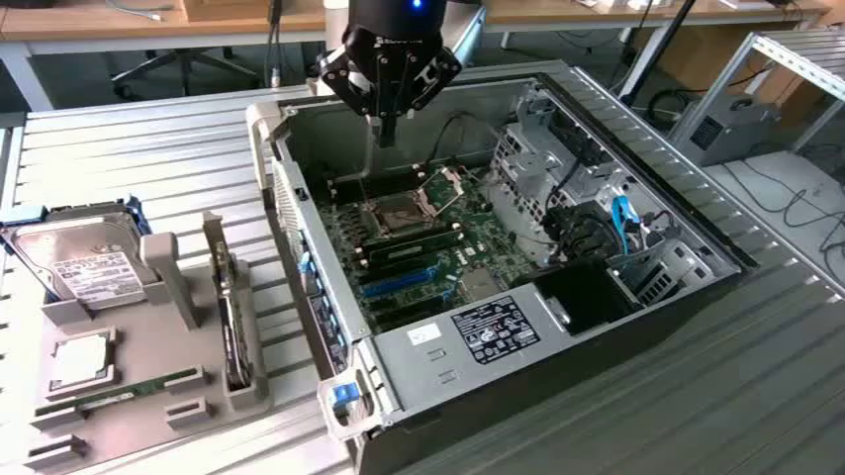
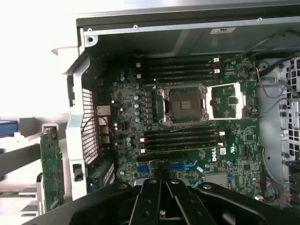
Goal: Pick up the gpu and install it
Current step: 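Reach for the gpu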
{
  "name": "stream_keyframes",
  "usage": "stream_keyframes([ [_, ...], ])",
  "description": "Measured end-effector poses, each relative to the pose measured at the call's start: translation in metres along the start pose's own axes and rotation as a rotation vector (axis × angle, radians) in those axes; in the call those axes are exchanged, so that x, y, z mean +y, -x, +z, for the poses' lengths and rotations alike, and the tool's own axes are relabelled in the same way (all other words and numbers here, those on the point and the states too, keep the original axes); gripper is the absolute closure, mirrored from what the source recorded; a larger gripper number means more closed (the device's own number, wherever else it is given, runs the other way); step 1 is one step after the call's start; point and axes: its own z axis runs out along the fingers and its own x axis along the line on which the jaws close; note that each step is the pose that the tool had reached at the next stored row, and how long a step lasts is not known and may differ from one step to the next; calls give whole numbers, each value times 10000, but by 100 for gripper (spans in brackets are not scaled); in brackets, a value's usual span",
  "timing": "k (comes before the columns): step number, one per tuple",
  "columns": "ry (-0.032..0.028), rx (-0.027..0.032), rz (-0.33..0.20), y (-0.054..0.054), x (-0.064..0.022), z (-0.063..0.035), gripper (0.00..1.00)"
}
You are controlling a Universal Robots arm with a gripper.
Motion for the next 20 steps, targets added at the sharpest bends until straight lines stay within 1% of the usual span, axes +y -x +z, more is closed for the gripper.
stream_keyframes([
  [15, 1, 0, 0, -61, -4, -1, 89],
  [20, 0, 0, 0, -66, -5, -2, 89],
])
